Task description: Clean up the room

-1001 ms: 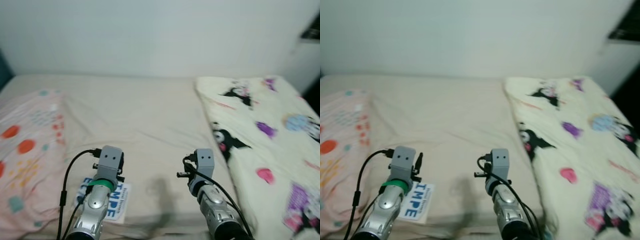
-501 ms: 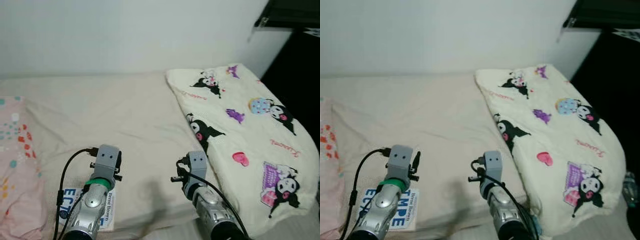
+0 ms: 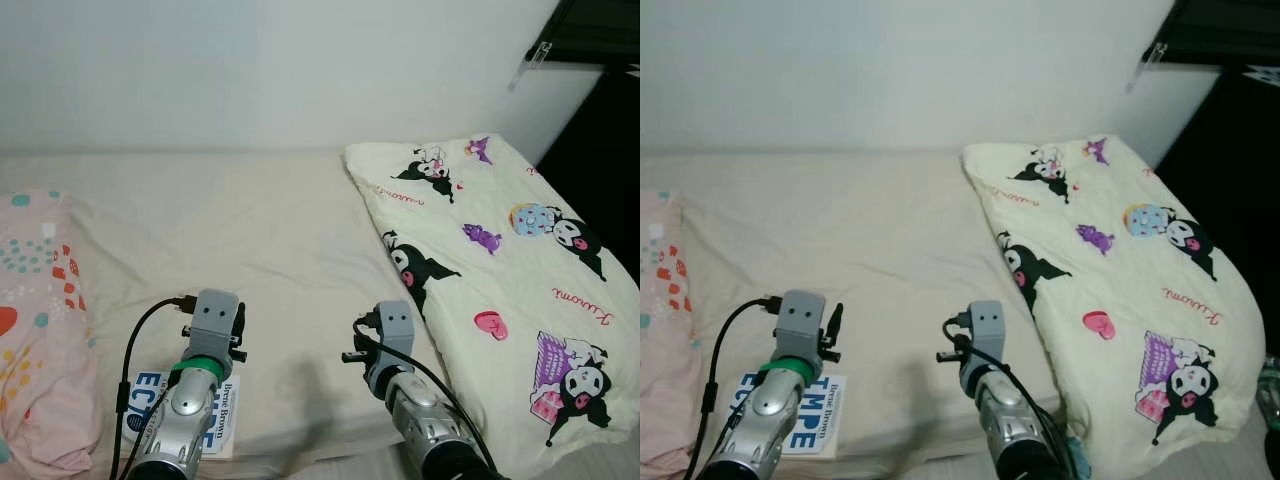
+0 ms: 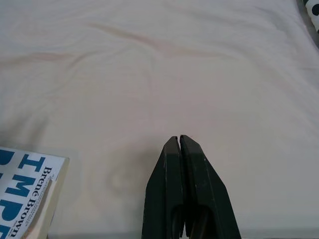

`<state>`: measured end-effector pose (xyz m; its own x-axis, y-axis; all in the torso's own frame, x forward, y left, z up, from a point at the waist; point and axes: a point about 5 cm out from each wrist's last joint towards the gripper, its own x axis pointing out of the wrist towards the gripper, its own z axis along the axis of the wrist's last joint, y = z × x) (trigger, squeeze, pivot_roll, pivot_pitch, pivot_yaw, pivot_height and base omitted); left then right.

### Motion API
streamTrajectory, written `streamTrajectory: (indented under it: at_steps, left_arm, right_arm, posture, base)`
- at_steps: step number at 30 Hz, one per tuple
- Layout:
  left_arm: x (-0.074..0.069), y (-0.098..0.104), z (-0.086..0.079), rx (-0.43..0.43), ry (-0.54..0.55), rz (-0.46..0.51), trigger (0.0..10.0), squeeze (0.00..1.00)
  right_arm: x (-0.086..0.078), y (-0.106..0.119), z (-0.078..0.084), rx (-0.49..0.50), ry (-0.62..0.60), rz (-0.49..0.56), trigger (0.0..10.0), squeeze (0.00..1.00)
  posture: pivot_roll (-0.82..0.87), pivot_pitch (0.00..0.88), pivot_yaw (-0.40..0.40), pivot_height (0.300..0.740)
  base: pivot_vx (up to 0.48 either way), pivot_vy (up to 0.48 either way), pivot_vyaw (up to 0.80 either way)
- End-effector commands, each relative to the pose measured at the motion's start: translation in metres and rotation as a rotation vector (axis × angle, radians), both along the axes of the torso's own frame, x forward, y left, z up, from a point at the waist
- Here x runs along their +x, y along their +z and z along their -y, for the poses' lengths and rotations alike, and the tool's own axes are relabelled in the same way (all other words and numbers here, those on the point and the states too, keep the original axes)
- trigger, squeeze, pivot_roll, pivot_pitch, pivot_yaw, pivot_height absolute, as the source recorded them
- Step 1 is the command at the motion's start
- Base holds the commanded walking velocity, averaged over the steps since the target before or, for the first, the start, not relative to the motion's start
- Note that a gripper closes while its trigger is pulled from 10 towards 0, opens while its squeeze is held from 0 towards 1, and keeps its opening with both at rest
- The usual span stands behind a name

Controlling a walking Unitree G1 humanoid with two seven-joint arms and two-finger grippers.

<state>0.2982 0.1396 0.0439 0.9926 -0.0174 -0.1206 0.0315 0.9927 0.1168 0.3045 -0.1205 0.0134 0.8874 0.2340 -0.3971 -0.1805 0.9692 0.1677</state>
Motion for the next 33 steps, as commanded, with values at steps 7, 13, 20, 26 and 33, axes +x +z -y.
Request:
streamTrajectory:
  at_steps: [7, 13, 20, 26, 33]
  left_arm:
    - [0.0019, -0.0025, -0.0017, -0.004, 0.0, -0.03, 10.0, 0.0]
    - [0.0021, -0.002, -0.0027, -0.003, -0.003, -0.031, 10.0, 0.0]
    - [0.0014, -0.0026, -0.0023, -0.003, -0.007, -0.034, 10.0, 0.0]
    - [0.0002, -0.0037, -0.0023, -0.004, -0.004, -0.036, 10.0, 0.0]
    - [-0.0018, -0.0053, -0.0022, -0.008, -0.003, -0.041, 10.0, 0.0]
  right_arm:
    - [-0.0033, -0.0048, 0.0014, 0.017, -0.018, -0.034, 10.0, 0.0]
    - [-0.0037, -0.005, 0.0012, 0.023, -0.022, -0.034, 10.0, 0.0]
    - [-0.0046, -0.0058, 0.0014, 0.023, -0.02, -0.039, 10.0, 0.0]
    - [-0.0057, -0.0068, 0.0014, 0.021, -0.011, -0.045, 10.0, 0.0]
    - [-0.0065, -0.0074, 0.0001, 0.021, 0.007, -0.051, 10.0, 0.0]
  posture:
    - [0.0, 0.0, -0.018, 0.74]
    - [0.0, 0.0, -0.011, 0.74]
    - [0.0, 0.0, -0.016, 0.74]
    - [0.0, 0.0, -0.023, 0.74]
    - [0.0, 0.0, -0.034, 0.74]
  base:
    - [-0.302, 0.0, 0.0]
    - [-0.316, 0.0, 0.0]
    - [-0.316, 0.0, 0.0]
    - [-0.313, 0.0, 0.0]
    - [-0.311, 0.0, 0.0]
